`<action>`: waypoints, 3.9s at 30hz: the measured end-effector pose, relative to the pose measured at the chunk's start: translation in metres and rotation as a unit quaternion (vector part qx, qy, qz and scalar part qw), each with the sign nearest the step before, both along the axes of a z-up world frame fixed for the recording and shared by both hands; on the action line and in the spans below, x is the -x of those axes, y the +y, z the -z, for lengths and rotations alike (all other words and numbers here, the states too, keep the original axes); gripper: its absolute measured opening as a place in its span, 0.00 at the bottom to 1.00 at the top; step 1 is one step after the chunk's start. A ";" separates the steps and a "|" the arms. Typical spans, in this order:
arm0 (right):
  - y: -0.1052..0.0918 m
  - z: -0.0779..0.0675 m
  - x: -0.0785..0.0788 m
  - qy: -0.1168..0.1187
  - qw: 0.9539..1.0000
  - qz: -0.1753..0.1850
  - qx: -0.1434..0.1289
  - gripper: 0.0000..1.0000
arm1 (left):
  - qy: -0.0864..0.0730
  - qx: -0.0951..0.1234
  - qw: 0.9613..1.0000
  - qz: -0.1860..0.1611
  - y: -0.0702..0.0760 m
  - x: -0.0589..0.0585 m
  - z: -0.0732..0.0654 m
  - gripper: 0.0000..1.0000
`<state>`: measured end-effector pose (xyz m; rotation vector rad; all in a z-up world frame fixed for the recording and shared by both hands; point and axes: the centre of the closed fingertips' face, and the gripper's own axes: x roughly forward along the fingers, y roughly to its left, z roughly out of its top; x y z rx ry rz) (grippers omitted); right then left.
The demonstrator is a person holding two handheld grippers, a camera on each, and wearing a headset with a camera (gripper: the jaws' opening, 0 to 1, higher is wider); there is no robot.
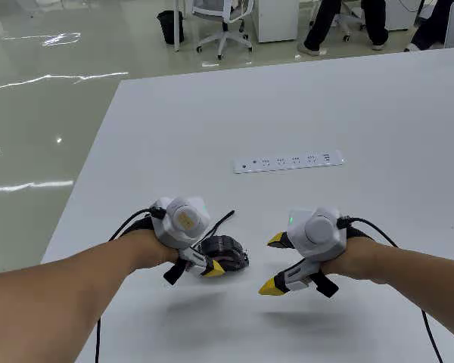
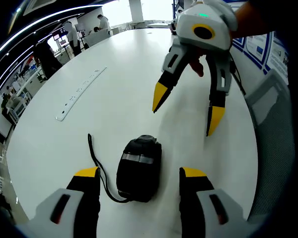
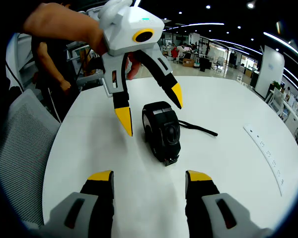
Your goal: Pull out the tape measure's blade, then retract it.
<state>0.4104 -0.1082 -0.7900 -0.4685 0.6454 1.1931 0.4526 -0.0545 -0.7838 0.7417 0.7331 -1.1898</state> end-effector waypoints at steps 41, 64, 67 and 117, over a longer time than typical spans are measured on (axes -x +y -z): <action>0.020 0.024 -0.031 -0.050 0.993 -0.068 0.079 0.24 | -0.009 -0.077 0.994 0.073 0.000 0.005 0.030 0.32; 0.023 0.040 -0.016 -0.011 0.987 -0.109 0.115 0.16 | 0.003 -0.087 0.992 0.088 0.000 0.017 0.033 0.33; 0.022 0.041 -0.016 -0.003 0.988 -0.109 0.108 0.14 | 0.000 -0.083 0.993 0.086 -0.001 0.017 0.033 0.33; -0.018 0.046 -0.012 0.007 0.983 -0.096 0.157 0.11 | 0.001 -0.081 0.993 0.090 -0.002 0.016 0.034 0.34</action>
